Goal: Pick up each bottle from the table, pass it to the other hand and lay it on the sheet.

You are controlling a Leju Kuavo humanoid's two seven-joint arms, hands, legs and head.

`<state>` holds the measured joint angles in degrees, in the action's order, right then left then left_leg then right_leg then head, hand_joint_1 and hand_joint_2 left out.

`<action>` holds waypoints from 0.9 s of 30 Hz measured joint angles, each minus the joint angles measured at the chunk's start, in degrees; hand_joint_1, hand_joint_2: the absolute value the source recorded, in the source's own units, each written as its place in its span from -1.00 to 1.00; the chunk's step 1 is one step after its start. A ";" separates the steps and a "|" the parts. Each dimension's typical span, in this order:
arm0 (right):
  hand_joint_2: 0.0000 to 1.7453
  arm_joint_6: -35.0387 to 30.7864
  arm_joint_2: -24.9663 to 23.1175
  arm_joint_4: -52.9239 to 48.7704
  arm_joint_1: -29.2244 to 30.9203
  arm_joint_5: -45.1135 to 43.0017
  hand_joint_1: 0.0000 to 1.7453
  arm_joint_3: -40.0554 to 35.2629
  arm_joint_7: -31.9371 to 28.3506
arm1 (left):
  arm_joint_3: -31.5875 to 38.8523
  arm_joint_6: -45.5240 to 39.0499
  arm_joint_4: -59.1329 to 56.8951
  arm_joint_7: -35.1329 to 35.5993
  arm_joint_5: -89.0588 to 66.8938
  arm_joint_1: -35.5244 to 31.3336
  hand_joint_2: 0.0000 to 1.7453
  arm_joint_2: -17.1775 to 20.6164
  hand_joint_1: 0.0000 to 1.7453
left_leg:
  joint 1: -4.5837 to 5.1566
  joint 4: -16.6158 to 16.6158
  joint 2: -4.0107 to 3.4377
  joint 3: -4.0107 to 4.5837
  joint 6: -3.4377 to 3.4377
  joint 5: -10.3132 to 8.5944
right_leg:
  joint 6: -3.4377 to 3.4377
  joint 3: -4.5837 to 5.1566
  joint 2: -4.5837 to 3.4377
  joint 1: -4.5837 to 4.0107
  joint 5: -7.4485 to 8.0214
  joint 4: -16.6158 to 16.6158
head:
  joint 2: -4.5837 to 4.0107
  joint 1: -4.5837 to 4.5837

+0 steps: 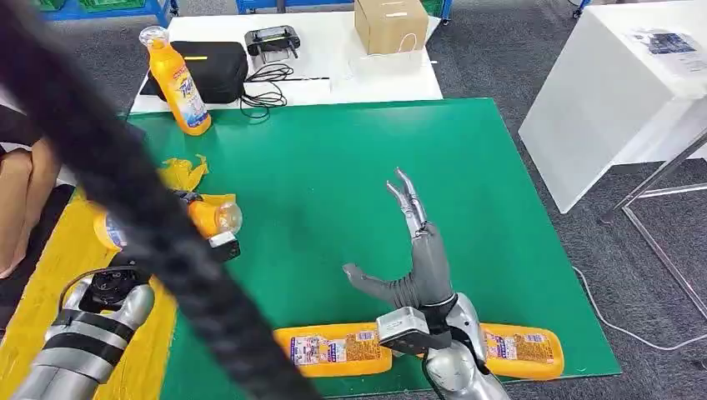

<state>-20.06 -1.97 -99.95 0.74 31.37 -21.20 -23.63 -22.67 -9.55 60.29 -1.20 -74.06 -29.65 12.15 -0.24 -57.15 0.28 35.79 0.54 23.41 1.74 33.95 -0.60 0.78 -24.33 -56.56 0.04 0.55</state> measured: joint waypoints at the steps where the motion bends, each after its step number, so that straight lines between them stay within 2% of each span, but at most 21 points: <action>1: 1.00 0.37 -0.02 0.02 0.22 0.17 -1.00 -0.04 0.26 | -0.89 -0.32 -2.97 1.19 -2.67 -0.74 1.00 -0.09 1.00 | 0.00 0.00 -0.01 0.00 0.00 0.00 | 0.00 0.00 0.00 0.00 0.00 -0.01 | 0.00 0.00; 9: 1.00 0.70 0.00 0.11 1.18 0.48 -1.00 -0.52 0.85 | -3.47 -1.27 -19.49 5.15 -7.77 -3.99 1.00 -1.97 1.00 | 0.02 -0.01 0.00 0.01 0.00 0.01 | 0.01 -0.02 0.00 0.02 -0.01 -0.01 | 0.00 0.00; 15: 1.00 0.68 -0.02 0.57 1.41 0.48 -1.00 -0.77 0.85 | -4.21 -1.99 -25.86 6.11 -8.49 -6.71 1.00 -2.60 1.00 | 0.01 0.02 0.05 -0.09 -0.01 0.02 | 0.00 -0.14 0.02 0.01 -0.01 -0.01 | 0.00 0.02; 16: 1.00 0.70 0.00 0.61 1.41 0.48 -1.00 -0.79 0.87 | -4.24 -1.92 -26.44 6.42 -8.49 -7.00 1.00 -2.71 0.26 | 0.00 0.02 0.05 -0.14 -0.01 0.02 | 0.00 -0.18 0.02 0.00 -0.01 -0.01 | 0.00 0.02; 17: 1.00 0.67 0.00 0.63 1.41 0.48 -1.00 -0.83 0.90 | -4.24 -1.75 -26.96 6.68 -8.49 -7.27 1.00 -2.82 -0.96 | 0.00 0.03 0.05 -0.19 -0.01 0.02 | 0.00 -0.24 0.02 0.00 -0.01 -0.01 | 0.00 0.02; 27: 1.00 0.54 0.09 1.38 1.40 0.90 -1.00 -0.94 1.62 | -3.03 -2.95 -30.57 6.53 -7.44 -8.32 1.00 -3.50 -1.00 | 0.00 0.03 0.04 -0.42 -0.02 0.01 | 0.00 -0.48 0.02 -0.01 -0.01 -0.01 | 0.00 0.02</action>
<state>-19.52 -1.88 -98.57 2.13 32.26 -22.14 -22.01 -25.70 -12.50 29.73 5.33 -81.50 -37.96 8.66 -0.24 -57.12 0.32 35.37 0.53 23.42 1.74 33.48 -0.59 0.77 -24.35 -56.57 0.04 0.57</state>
